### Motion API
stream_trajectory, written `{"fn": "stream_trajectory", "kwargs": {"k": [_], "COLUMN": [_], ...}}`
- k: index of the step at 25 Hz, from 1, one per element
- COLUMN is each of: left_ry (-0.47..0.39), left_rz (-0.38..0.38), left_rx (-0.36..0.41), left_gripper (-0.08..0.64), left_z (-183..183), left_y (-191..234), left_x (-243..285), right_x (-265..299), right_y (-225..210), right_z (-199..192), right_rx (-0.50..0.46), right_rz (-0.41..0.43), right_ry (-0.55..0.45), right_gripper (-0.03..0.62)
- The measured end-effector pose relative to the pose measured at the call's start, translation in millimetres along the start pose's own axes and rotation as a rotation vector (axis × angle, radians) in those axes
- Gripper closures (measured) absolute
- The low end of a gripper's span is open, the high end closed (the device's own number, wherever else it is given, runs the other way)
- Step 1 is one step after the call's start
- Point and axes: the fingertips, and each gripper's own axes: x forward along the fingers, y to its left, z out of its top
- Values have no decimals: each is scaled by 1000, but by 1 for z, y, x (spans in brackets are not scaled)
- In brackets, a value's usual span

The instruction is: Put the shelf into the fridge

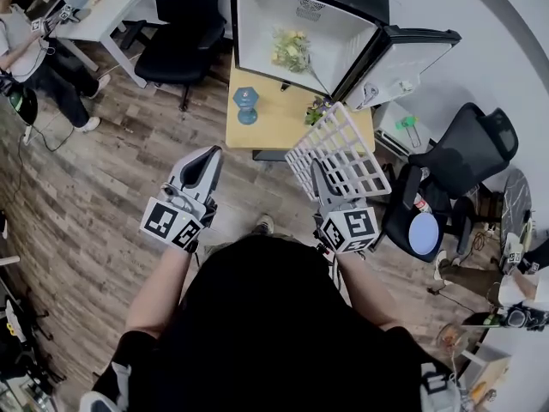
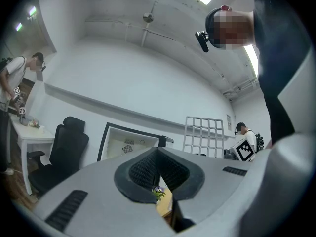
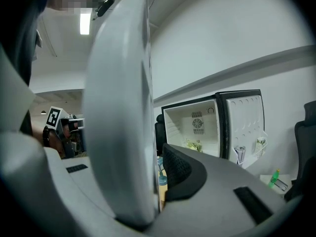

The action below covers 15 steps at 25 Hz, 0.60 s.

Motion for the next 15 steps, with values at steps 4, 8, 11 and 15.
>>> {"fn": "stream_trajectory", "kwargs": {"k": [4, 8, 11, 15], "left_ry": [3, 3, 1, 5], "left_rz": [10, 15, 18, 13], "left_rx": [2, 8, 13, 13], "left_gripper": [541, 541, 541, 541], "left_z": [-4, -5, -5, -6], "left_y": [-1, -4, -4, -3], "left_x": [10, 14, 15, 19], "right_x": [7, 6, 7, 10], "right_y": [-8, -12, -15, -17], "right_z": [0, 0, -2, -2], "right_rx": [-15, -17, -14, -12], "right_rz": [25, 29, 31, 30], "right_ry": [-5, -11, -12, -15], "right_gripper": [502, 502, 502, 502]}}
